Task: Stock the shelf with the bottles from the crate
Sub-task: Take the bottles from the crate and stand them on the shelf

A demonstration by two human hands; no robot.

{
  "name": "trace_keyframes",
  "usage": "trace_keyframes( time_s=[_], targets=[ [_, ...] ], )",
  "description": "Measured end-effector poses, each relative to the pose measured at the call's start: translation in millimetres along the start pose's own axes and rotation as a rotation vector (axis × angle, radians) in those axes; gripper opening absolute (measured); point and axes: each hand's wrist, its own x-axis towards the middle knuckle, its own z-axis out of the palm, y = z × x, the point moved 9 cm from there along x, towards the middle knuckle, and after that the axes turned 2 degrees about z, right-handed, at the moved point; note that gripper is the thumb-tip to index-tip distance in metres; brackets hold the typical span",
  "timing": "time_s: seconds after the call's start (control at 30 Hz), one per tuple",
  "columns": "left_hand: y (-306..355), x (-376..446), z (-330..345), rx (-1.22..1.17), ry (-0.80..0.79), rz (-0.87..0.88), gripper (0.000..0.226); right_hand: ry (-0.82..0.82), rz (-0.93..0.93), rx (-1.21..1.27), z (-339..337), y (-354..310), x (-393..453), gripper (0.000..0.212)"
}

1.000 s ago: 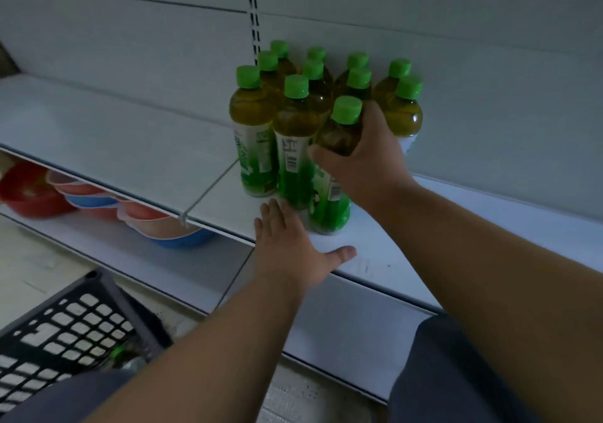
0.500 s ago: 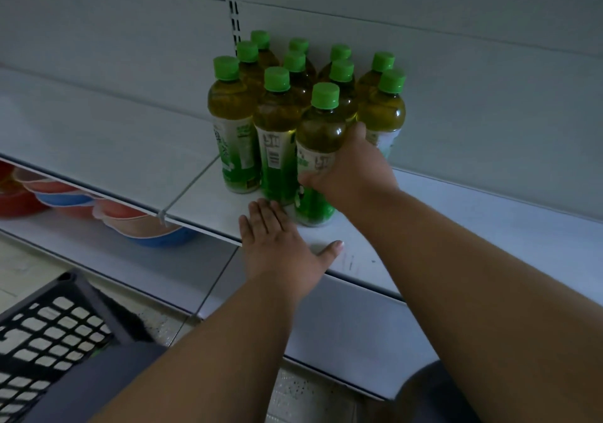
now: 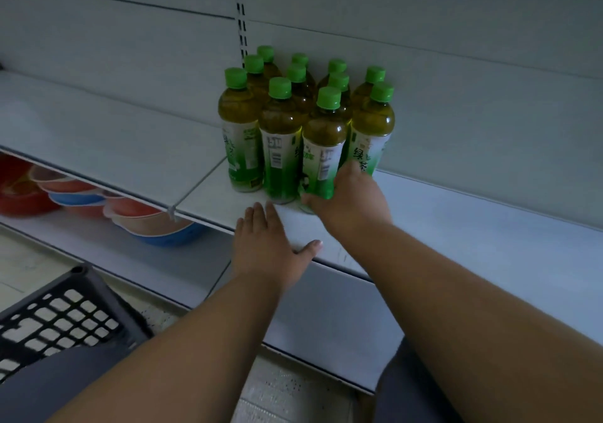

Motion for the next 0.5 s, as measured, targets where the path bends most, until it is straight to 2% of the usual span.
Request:
trace_keyframes(
  time_s=[0.07,0.17,0.3,0.5],
  targets=[
    [-17.3,-26.9,-20.8,-0.014,0.108,0.044,0.11,-0.055,-0.112,-0.092,14.6,-17.8,-21.0,0.067],
    [-59.2,-69.6,-52.4,-0.017,0.18,0.07,0.087,-0.152,-0.301,-0.21,43.5,-61.8,-54.6,0.068],
    [-139.7,-127.7,-98.8,0.077,0.159,-0.104,0.079,-0.241,-0.553,-0.268,76.7,-132.4,-104.4,0.059],
    [-234.8,-238.5,-155.5,0.165,0.195,-0.4,0.073,-0.362,-0.883,-0.306,123.7,-228.2,-191.0,0.063]
  ],
)
